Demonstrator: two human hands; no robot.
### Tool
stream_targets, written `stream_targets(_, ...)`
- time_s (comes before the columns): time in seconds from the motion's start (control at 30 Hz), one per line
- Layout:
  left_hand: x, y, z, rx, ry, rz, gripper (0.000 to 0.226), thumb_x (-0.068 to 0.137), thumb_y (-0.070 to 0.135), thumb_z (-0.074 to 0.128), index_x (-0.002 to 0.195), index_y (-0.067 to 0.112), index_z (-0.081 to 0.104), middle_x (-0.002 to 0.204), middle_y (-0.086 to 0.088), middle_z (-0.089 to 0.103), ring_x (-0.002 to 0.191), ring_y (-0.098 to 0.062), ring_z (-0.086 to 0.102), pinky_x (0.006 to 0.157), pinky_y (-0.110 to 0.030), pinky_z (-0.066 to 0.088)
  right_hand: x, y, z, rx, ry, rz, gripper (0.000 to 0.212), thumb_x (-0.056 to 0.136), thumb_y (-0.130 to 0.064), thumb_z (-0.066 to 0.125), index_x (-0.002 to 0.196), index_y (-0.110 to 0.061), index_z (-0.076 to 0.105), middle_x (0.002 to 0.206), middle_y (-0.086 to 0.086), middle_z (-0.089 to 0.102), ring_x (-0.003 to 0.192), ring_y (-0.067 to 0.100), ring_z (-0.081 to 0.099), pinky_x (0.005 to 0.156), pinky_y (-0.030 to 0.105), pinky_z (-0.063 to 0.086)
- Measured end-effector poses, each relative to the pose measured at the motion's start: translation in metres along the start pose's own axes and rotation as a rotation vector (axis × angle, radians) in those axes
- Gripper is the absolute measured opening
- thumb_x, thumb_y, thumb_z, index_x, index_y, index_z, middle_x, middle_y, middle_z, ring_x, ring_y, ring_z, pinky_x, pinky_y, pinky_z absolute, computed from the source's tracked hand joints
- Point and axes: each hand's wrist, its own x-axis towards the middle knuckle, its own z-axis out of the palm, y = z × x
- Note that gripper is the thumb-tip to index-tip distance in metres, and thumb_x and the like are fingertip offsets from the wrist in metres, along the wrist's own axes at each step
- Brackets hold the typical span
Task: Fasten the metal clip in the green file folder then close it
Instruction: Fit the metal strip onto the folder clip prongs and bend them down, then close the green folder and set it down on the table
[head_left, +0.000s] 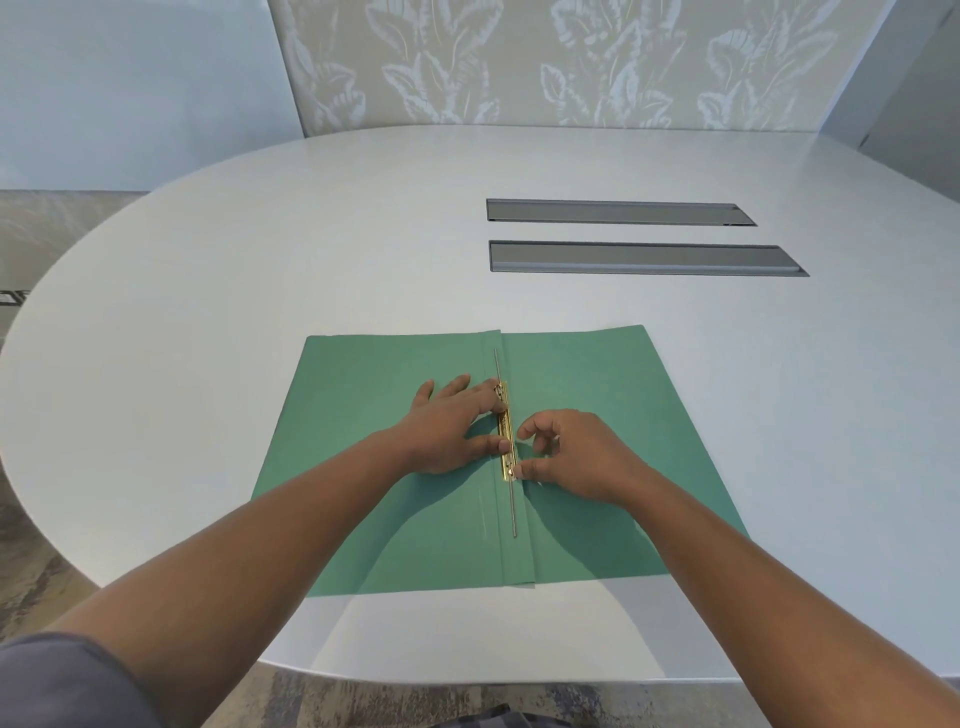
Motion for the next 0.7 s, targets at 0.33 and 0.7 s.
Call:
stream_targets(0.33,-0.005,-0.032,-0.024,-0.155,0.471,-0.362,0.041,0.092,0.046,0.062,0.128,0.027,0.057,0.136,0.003,0.061,0.127,-0.025,0.054,0.103,-0.044,0.041,0.003,0.011,0.004,-0.263,-0.015,0.012,0.077,0.08,-0.068,0.067,0.149,-0.048,0.04,0.168,-0.011,0.019,0.156,0.02,0.003,0.118,0.052,0.008)
stream_targets(0.7,-0.021,-0.082,-0.052,-0.116,0.289,-0.865,0.082,0.073,0.074,0.06,0.137,0.026,0.045,0.142,-0.005,0.046,0.137,-0.035,0.035,0.105,-0.054,0.032,0.032,0.009,0.006,-0.244,0.03,-0.003,0.075,0.082,-0.066,0.065,0.149,-0.049,0.038,0.168,-0.013,0.016,0.156,0.018,0.0,0.117,0.048,0.004)
